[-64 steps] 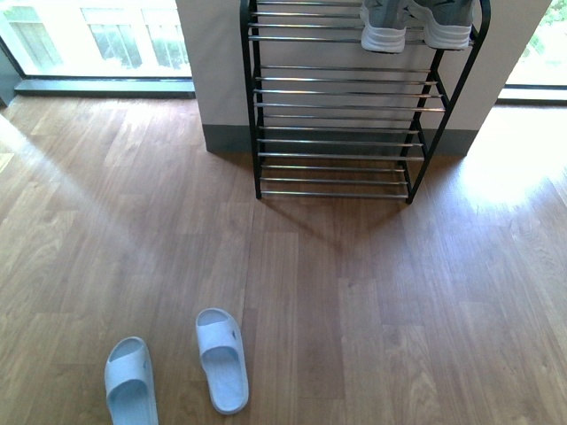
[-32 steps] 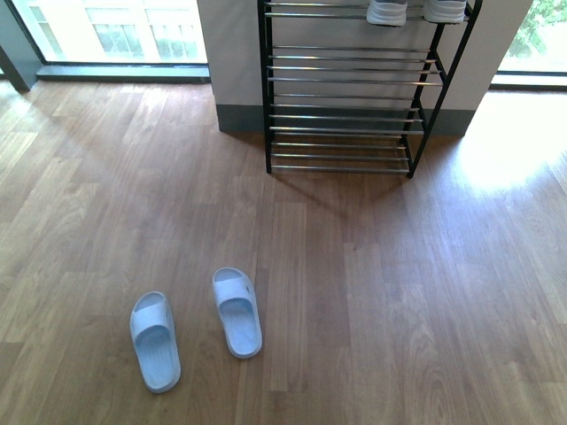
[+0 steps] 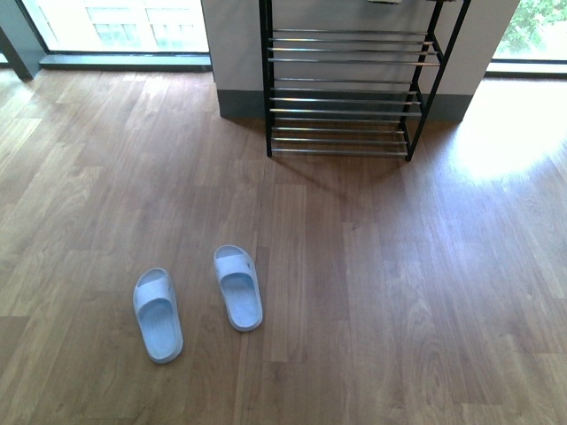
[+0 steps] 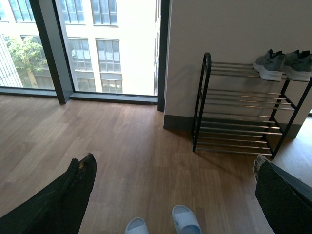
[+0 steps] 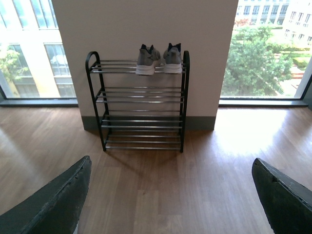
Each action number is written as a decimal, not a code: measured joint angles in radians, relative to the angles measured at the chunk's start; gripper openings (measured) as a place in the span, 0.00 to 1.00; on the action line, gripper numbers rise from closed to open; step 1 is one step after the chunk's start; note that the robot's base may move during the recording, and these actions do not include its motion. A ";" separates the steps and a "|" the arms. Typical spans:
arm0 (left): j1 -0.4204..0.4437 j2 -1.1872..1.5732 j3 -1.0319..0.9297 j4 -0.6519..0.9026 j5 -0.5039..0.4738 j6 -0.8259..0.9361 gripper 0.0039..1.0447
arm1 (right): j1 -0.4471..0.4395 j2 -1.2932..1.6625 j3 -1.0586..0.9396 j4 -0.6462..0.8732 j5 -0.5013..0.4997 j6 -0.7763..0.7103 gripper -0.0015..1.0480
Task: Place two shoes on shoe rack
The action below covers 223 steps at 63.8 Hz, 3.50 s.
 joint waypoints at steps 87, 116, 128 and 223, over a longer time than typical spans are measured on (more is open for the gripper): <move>0.000 0.000 0.000 0.000 0.000 0.000 0.91 | 0.000 0.000 0.000 0.000 0.000 0.000 0.91; 0.000 0.000 0.000 0.000 0.000 0.000 0.91 | 0.000 0.000 0.000 0.000 0.000 0.000 0.91; 0.000 0.000 0.000 0.000 -0.003 0.000 0.91 | 0.000 0.000 0.000 0.000 -0.004 0.000 0.91; 0.000 0.000 0.000 0.000 0.000 0.000 0.91 | 0.466 2.720 1.128 0.827 0.077 -0.077 0.91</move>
